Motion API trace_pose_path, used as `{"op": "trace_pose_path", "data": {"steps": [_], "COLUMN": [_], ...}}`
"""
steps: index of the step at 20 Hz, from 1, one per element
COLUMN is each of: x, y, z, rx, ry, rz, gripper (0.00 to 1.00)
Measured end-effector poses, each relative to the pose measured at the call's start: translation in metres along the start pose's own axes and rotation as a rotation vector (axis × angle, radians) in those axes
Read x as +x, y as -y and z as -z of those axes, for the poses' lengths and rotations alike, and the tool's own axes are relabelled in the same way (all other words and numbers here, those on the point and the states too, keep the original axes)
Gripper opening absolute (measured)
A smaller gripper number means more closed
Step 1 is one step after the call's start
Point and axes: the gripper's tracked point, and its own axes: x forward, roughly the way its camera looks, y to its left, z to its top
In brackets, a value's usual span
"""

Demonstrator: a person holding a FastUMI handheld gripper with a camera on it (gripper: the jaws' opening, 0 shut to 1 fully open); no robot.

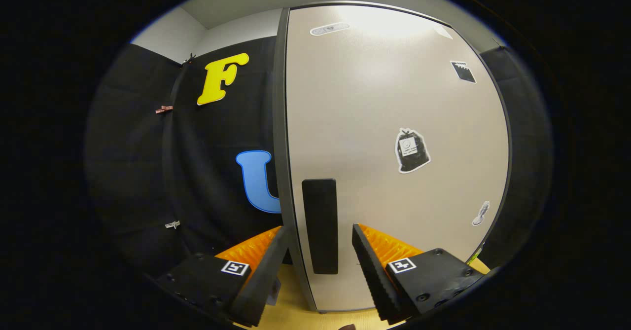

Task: Open the shoe cabinet door, grab the shoes and put them into the shoe cabinet, then close the shoe cabinet door.

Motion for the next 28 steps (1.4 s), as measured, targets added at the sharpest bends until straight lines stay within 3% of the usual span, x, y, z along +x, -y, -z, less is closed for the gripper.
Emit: {"op": "trace_pose_path", "data": {"steps": [1,4,12,15,21,28], "x": [0.005,0.016,0.012,-0.008,-0.097,-0.188], "y": [-0.001,0.009,0.007,0.006,0.020,0.067], "z": [0.003,0.007,0.007,0.007,0.005,0.003], "rx": [0.006,0.003,-0.039,-0.050,-0.016,0.009], "ry": [-0.002,0.002,0.030,0.013,0.007,-0.013], "rz": [0.005,0.055,0.011,-0.024,-0.109,-0.159], "gripper": [0.82,0.52,0.21,0.21,0.21,0.20]}}
